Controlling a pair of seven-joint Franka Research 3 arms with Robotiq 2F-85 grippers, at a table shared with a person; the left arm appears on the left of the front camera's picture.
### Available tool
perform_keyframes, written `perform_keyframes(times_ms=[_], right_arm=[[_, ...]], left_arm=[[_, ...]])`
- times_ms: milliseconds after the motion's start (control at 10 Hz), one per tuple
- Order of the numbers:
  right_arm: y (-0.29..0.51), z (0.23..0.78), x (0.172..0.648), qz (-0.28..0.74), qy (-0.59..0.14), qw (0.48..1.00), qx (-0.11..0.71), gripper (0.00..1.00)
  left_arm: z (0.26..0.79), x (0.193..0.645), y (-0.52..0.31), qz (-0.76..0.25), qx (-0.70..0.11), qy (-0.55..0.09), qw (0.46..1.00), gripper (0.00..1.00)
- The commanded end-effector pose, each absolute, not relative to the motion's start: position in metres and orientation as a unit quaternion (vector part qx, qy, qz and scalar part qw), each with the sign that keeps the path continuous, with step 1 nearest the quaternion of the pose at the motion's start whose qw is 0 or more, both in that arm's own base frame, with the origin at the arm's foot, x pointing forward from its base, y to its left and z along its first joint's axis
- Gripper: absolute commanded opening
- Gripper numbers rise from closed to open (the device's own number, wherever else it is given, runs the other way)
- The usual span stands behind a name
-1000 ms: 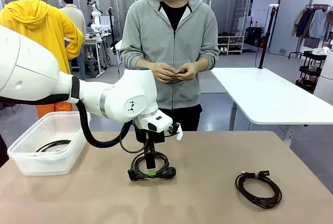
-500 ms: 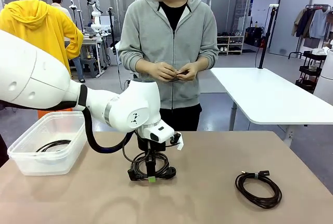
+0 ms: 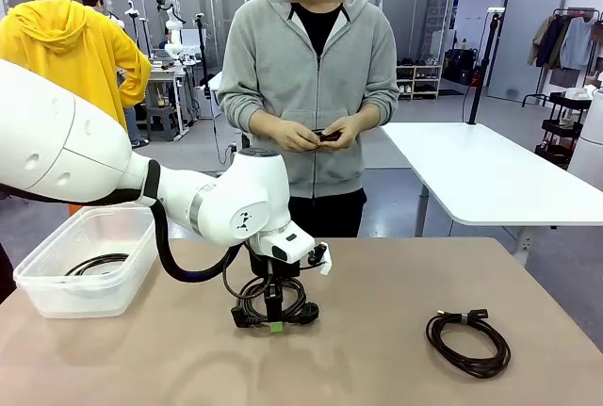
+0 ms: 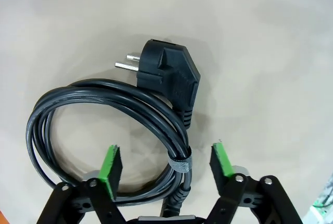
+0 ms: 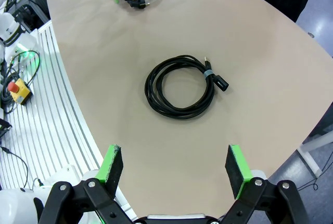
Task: Organize and store the cables.
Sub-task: Place the Power Cable into the Organizing box.
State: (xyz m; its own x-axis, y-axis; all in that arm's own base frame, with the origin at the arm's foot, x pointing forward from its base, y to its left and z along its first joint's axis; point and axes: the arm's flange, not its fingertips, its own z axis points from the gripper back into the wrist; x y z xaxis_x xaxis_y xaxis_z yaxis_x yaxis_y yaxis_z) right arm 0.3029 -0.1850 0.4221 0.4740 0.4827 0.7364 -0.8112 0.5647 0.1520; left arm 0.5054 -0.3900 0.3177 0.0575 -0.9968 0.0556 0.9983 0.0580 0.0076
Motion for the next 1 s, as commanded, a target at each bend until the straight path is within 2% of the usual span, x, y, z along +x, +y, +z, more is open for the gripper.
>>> perform_keyframes(times_ms=[0,100,300,400,600,800,900], right_arm=[[-0.185,0.422,0.302,0.398,-0.338,0.815,0.251,1.0],[-0.185,0.422,0.302,0.398,-0.338,0.815,0.251,1.0],[-0.185,0.422,0.302,0.398,-0.338,0.815,0.251,1.0],[-0.185,0.422,0.302,0.398,-0.338,0.815,0.251,1.0],[-0.185,0.422,0.302,0.398,-0.338,0.815,0.251,1.0],[-0.185,0.422,0.302,0.398,-0.338,0.815,0.251,1.0],[-0.185,0.422,0.302,0.398,-0.338,0.815,0.251,1.0]], left_arm=[[0.317,0.501,-0.391,-0.686,-0.011,-0.026,0.727,0.08],[0.318,0.5,-0.392,-0.686,-0.014,-0.028,0.727,0.0],[0.318,0.501,-0.391,-0.687,-0.022,-0.032,0.725,0.0],[0.316,0.501,-0.392,-0.685,-0.017,-0.029,0.728,0.03],[0.314,0.501,-0.392,-0.683,-0.016,-0.024,0.73,0.0],[0.325,0.496,-0.393,-0.687,-0.012,-0.025,0.726,0.0],[0.344,0.488,-0.393,-0.706,-0.013,-0.017,0.707,0.0]])
